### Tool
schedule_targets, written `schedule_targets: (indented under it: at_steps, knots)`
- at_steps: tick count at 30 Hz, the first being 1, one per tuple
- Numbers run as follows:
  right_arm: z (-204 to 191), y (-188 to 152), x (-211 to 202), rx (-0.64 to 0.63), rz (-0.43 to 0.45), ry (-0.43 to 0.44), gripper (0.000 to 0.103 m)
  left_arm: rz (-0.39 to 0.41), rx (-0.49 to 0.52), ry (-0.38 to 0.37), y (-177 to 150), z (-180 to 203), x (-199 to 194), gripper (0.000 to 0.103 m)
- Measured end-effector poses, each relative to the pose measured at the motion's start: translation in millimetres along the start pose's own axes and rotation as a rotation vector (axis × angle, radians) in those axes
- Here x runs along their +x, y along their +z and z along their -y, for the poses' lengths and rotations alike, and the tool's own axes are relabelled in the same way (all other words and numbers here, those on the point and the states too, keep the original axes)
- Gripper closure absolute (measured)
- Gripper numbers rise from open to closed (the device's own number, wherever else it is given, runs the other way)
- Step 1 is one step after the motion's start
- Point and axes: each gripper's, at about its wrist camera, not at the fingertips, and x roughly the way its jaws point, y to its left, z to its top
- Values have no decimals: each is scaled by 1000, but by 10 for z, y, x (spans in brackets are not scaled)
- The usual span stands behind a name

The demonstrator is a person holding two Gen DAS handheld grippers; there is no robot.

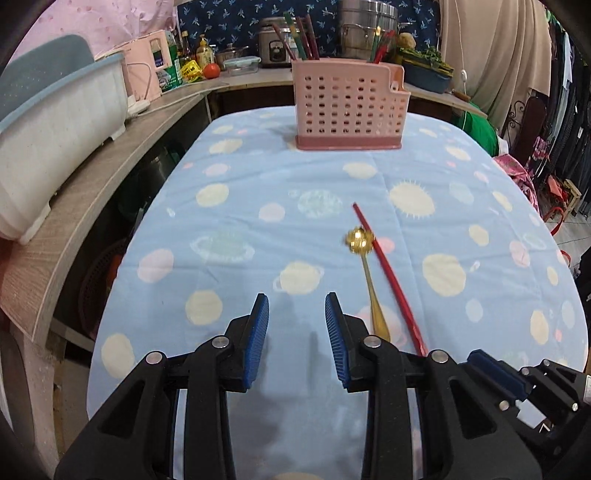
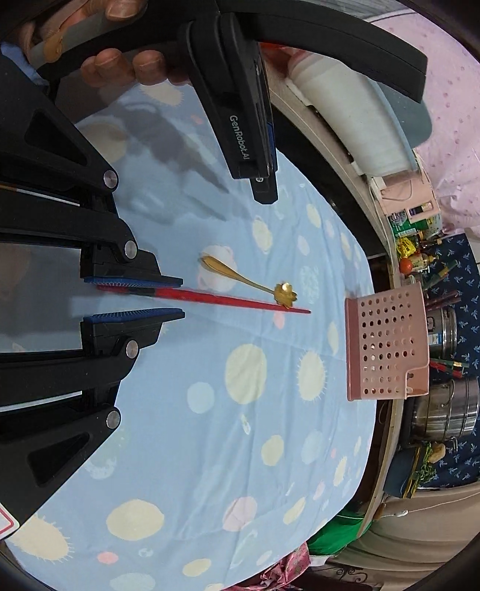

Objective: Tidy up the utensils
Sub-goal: 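Close the right gripper on the red chopstick while the left gripper grasps the gold spoon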

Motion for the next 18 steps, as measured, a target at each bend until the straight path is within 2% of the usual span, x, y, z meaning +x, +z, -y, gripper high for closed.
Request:
schedule_targets:
  at_steps: [9, 18]
  knots:
    - [-19, -107, 122, 22, -32, 1, 90, -65, 0, -12, -263, 12, 115, 73]
    - [-80, -122, 134, -11, -14, -37, 92, -79, 0, -26, -304, 26, 153, 72]
